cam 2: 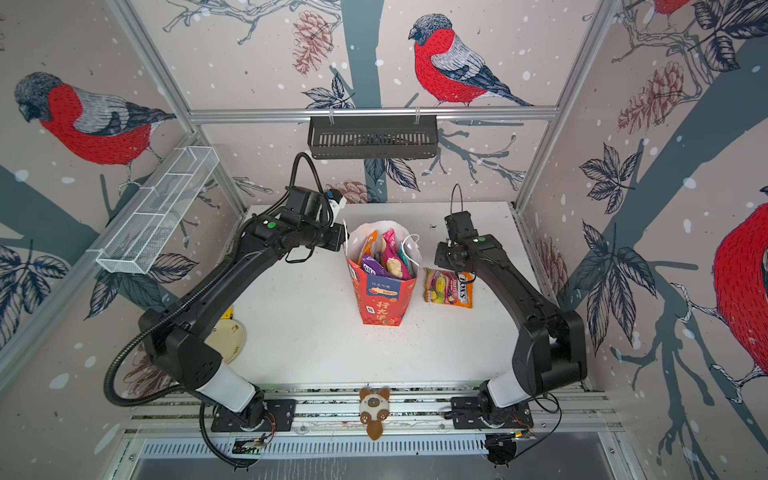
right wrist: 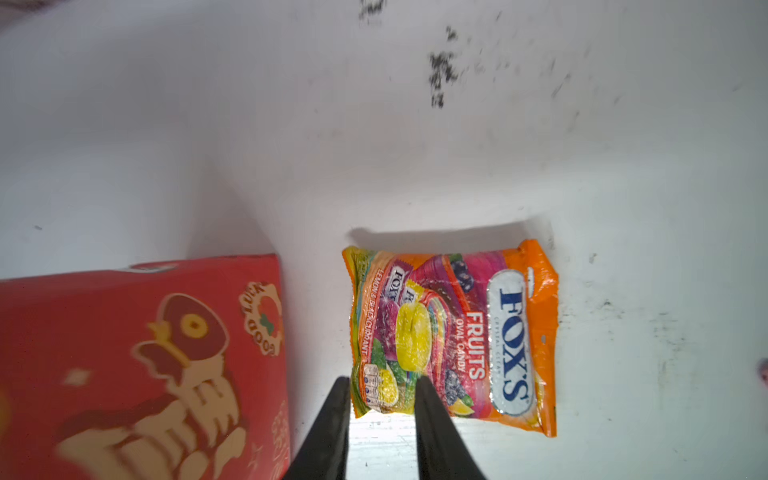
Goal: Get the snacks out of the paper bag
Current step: 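Lower the candy packet onto the table beside the bag and release, then move the right gripper back into the bag and grasp an orange packet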
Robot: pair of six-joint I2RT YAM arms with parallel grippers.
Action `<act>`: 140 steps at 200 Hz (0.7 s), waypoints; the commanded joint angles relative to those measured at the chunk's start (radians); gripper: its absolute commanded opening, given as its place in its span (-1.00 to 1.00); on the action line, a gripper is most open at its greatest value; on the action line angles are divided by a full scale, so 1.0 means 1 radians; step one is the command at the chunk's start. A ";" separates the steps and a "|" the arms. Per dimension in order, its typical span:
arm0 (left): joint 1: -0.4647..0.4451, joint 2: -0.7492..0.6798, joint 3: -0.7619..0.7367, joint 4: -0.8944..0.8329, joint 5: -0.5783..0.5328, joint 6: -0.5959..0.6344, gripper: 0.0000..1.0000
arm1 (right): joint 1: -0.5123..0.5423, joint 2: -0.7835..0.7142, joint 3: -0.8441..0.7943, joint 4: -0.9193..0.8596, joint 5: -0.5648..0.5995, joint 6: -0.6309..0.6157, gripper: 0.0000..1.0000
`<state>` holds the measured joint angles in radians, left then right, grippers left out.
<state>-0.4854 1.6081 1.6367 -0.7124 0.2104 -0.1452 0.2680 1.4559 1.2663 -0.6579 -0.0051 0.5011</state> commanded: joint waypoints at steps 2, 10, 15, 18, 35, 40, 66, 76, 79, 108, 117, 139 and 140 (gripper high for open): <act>0.003 0.006 0.009 0.010 0.016 0.027 -1.00 | -0.014 -0.108 0.036 0.111 -0.012 0.033 -0.40; 0.002 0.007 0.010 0.012 0.018 0.026 -1.00 | -0.012 -0.149 0.051 0.143 -0.013 0.034 -0.41; 0.002 0.008 0.010 0.011 0.020 0.028 -1.00 | -0.010 -0.171 0.061 0.162 -0.026 0.037 -0.41; 0.003 0.009 0.011 0.010 0.021 0.029 -1.00 | -0.008 -0.179 0.071 0.166 -0.036 0.036 -0.40; 0.002 0.016 0.020 0.007 0.030 0.033 -1.00 | 0.023 -0.198 0.139 0.179 -0.063 0.043 -0.41; 0.004 0.017 0.024 0.005 0.033 0.033 -1.00 | 0.042 -0.198 0.162 0.177 -0.058 0.041 -0.40; 0.003 0.019 0.025 0.004 0.041 0.036 -1.00 | 0.218 -0.231 0.262 0.209 0.011 -0.027 -0.41; 0.002 0.021 0.027 0.004 0.044 0.039 -1.00 | 0.267 -0.226 0.288 0.237 -0.038 -0.072 -0.42; 0.002 0.020 0.026 0.003 0.044 0.039 -1.00 | 0.279 -0.224 0.295 0.242 -0.060 -0.080 -0.42; 0.003 0.022 0.028 -0.002 0.051 0.044 -1.00 | 0.342 -0.140 0.374 0.164 -0.245 -0.156 -0.50; 0.004 0.020 0.028 -0.002 0.052 0.044 -1.00 | 0.375 -0.107 0.399 0.105 -0.243 -0.177 -0.50; 0.003 0.016 0.023 0.001 0.056 0.042 -1.00 | 0.443 -0.024 0.457 -0.028 -0.186 -0.196 -0.47; 0.003 0.016 0.022 0.001 0.056 0.042 -1.00 | 0.446 -0.020 0.460 -0.033 -0.182 -0.196 -0.47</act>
<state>-0.4843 1.6268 1.6577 -0.7151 0.2523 -0.1154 0.6628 1.3735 1.6741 -0.5304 -0.1879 0.3618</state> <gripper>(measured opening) 0.053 0.257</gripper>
